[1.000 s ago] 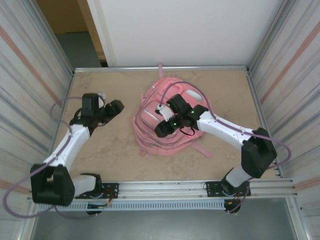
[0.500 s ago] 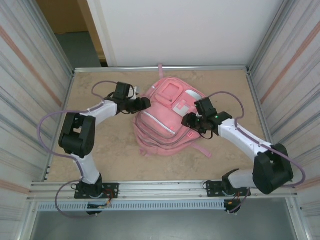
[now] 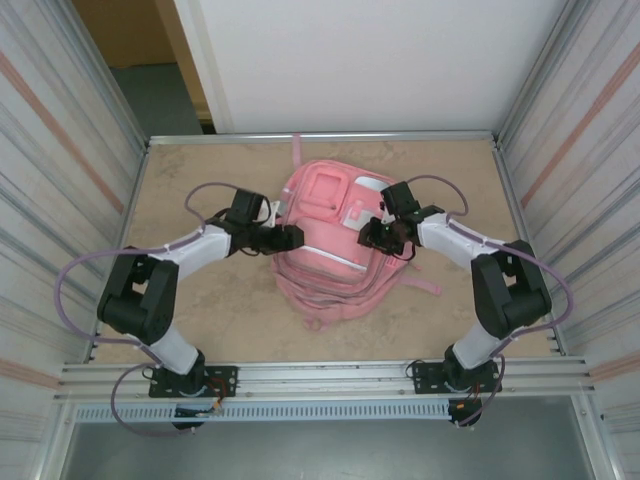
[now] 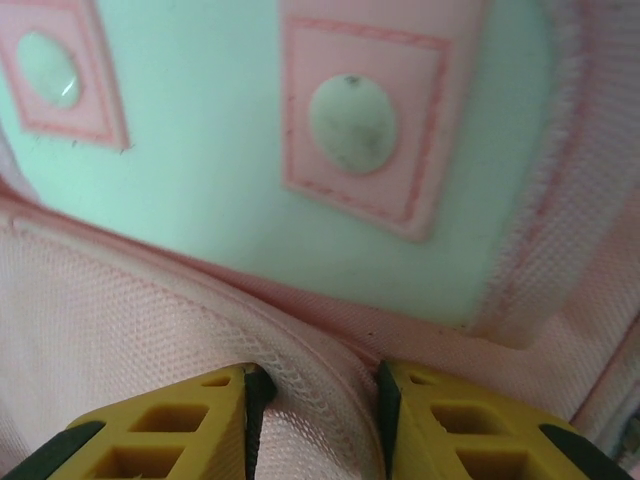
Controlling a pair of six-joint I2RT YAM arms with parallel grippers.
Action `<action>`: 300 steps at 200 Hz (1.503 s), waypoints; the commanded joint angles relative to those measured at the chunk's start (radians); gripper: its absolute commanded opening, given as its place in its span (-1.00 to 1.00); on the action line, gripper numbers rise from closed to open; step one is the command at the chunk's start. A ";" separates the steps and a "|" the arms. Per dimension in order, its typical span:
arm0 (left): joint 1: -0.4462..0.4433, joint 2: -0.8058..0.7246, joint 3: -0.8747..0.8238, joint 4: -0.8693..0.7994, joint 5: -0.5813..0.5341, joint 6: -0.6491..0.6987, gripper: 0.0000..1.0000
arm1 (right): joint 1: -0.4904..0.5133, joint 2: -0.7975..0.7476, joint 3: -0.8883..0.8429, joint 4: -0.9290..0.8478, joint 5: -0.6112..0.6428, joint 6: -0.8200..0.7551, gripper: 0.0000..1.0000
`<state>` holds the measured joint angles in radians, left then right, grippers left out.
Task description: Pack the student bag
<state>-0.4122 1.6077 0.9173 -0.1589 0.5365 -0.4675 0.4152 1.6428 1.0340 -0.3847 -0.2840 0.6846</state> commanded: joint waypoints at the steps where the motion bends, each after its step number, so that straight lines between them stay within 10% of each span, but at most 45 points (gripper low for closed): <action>1: -0.032 -0.064 -0.076 -0.041 0.054 -0.025 0.20 | 0.018 0.067 0.073 0.121 -0.142 -0.072 -0.29; 67: -0.280 -0.164 -0.138 -0.058 -0.055 -0.134 0.16 | 0.011 0.253 0.261 0.159 -0.111 -0.107 -0.07; 140: -0.277 -0.338 -0.027 -0.304 -0.324 -0.051 0.23 | -0.045 0.256 0.368 0.075 0.015 -0.089 0.03; 207: -0.240 -0.183 0.042 -0.288 -0.332 -0.139 0.15 | -0.038 -0.034 0.138 0.010 0.115 -0.150 0.08; 254: -0.242 -0.236 0.049 -0.243 -0.448 0.447 0.33 | -0.033 -0.227 -0.081 0.059 0.256 -0.144 0.13; 300: -0.255 -0.170 0.113 -0.316 -0.283 1.169 0.25 | -0.063 -0.327 -0.115 0.074 0.307 -0.130 0.15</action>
<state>-0.6575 1.4055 0.9550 -0.4000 0.1848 0.1974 0.3641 1.3872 0.9195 -0.3382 -0.0364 0.5522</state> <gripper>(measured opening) 0.653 0.572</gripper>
